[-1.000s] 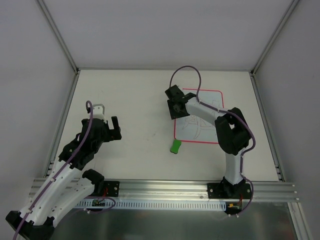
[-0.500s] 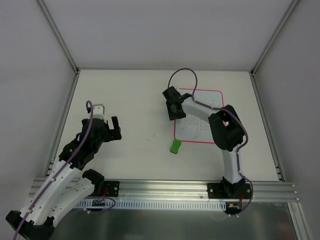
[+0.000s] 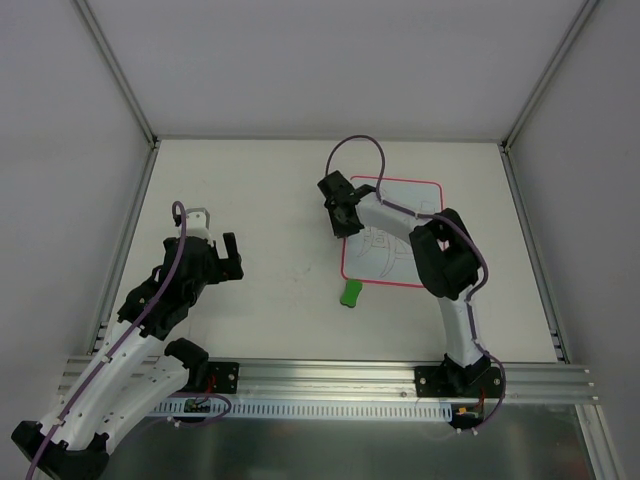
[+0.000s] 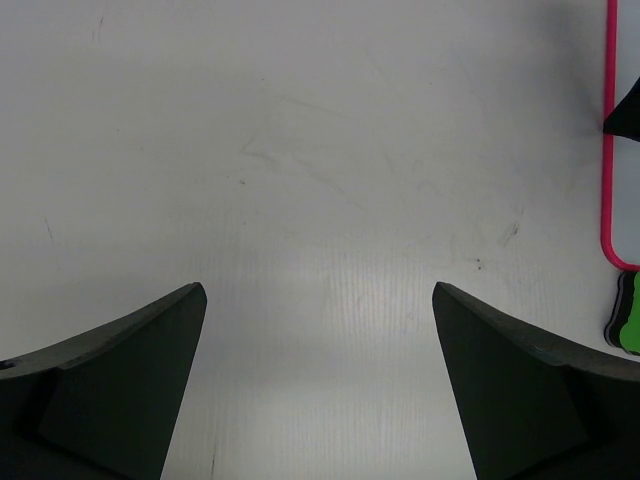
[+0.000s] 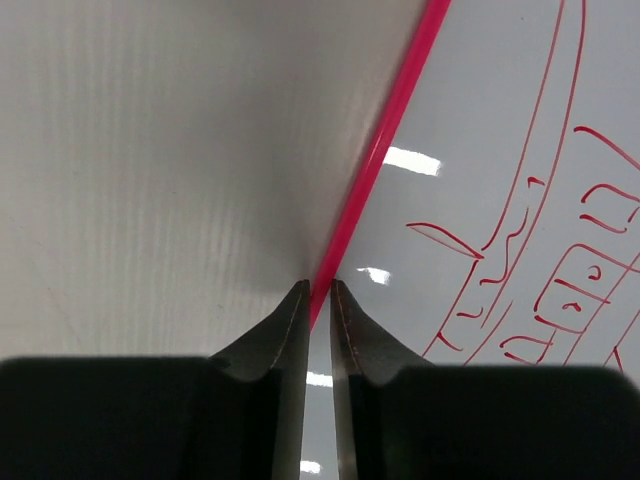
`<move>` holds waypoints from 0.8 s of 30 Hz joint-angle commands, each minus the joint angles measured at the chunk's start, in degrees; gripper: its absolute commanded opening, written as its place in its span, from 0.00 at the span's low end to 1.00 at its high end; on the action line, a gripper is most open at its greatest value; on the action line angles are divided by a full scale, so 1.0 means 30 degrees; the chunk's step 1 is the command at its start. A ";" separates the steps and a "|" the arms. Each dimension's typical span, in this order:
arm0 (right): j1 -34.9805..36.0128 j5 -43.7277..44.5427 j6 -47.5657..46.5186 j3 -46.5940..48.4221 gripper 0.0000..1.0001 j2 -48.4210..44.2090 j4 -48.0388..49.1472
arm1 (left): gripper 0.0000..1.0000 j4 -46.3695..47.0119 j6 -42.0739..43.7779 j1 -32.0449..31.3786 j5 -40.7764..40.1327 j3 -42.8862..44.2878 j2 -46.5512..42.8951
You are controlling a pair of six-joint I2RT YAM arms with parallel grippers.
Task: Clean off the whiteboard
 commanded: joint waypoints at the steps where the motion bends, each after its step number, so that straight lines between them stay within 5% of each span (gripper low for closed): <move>1: 0.1101 -0.2262 -0.0795 0.0558 0.15 0.1484 0.0173 | 0.99 0.0379 0.0283 0.0219 0.0274 -0.0086 -0.0006; 13: 0.4527 -0.4053 -0.3257 0.3839 0.08 0.3653 -0.1174 | 0.99 0.0350 0.0225 0.0277 -0.0106 -0.0086 -0.0123; 24: 0.7372 -0.6100 -0.2233 0.2436 0.11 0.2396 -0.1585 | 0.99 0.0350 -0.0507 0.0394 -0.1979 -0.0291 -0.1734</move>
